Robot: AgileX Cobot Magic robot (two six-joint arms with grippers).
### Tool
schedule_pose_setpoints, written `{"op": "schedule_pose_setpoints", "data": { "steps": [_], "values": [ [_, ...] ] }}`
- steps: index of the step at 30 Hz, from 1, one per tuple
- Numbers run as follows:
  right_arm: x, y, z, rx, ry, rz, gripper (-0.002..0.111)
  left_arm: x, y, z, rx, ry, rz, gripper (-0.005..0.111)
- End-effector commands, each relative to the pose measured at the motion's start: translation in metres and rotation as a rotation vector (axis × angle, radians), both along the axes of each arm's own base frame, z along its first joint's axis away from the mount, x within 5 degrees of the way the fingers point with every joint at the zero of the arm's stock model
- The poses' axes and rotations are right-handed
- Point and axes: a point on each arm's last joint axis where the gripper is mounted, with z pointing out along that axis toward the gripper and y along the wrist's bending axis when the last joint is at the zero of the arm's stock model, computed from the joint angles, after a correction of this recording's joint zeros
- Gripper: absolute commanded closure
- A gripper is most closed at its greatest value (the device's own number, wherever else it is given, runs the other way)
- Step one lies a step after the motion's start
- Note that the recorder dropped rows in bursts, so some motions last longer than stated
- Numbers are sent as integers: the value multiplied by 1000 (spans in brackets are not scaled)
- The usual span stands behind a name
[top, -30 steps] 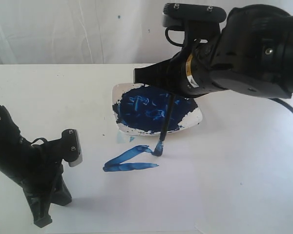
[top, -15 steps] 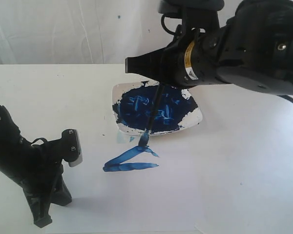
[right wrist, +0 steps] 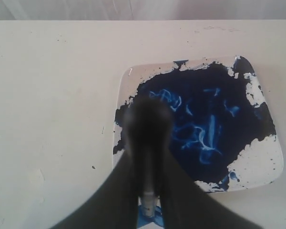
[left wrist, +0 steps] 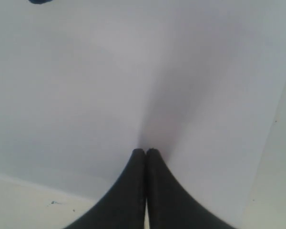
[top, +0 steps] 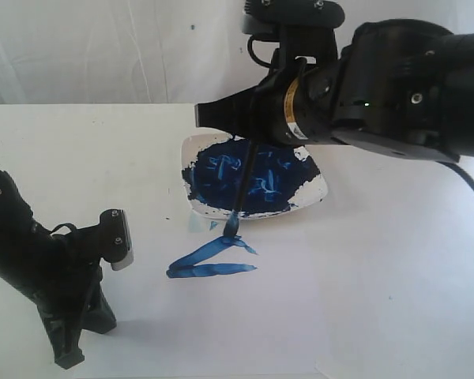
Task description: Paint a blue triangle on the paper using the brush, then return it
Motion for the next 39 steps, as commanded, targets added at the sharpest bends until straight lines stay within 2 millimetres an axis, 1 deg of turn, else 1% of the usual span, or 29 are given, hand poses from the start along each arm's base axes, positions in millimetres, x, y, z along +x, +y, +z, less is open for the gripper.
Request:
{"op": "schedule_pose_setpoints", "data": {
  "steps": [1,13,18,31,39],
  "values": [
    [2,0,-4,-25,1,-13,108,-5,-2,-2,-6,35,-4,107],
    [2,-7,-7,-62,40,-86,108,-5,-2,-2,-6,35,-4,107],
    [0,-9,-9,-82,67,-83,108,-5,-2,-2,-6,35,-4,107],
    [-5,-21,2,-108,64,-126,108,-5,-2,-2,-6,35,-4,107],
    [-8,-27,2,-152,97,-148,108,-5,-2,-2,-6,35,-4,107]
  ]
}}
